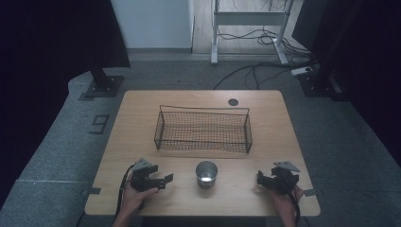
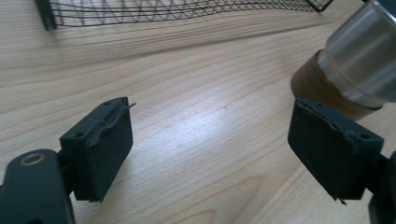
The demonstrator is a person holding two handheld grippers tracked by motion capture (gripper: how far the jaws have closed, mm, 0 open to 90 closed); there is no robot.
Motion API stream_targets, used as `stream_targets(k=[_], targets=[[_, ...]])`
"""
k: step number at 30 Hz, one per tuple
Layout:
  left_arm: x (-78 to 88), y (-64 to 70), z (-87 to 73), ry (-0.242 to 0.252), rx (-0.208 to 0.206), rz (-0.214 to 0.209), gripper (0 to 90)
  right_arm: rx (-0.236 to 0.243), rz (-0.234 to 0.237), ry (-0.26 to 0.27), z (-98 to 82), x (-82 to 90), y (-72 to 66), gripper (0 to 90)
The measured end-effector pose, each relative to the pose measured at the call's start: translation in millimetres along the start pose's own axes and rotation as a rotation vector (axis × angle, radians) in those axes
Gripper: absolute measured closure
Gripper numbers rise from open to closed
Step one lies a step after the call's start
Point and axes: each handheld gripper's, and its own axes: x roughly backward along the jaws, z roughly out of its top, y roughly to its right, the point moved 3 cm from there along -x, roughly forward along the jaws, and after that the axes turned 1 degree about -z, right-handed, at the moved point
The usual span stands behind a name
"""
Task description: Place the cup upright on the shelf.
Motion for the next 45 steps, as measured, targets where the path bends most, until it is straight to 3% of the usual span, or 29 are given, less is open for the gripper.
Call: stream_targets(k=[11,17,38,45], targets=[[8.1,-4.4,3.2,0.054,0.033,0.010,15.2,0.004,0.002,0.000,-0.1,0.0,-0.2,3.0],[10.8,-5.1,4.5,0.055,0.038,0.013,14.9,0.005,0.002,0.000,-0.1,0.0,-0.2,3.1],[21.4,6.0,13.3,0.107,0.014,-0.013,15.0,0.006,0.004,0.000,0.1,-0.2,0.0,3.0],[22.0,11.4,17.2,0.099,0.001,-0.022,15.0,0.007,0.004,0.000,0.1,-0.2,0.1,3.0]])
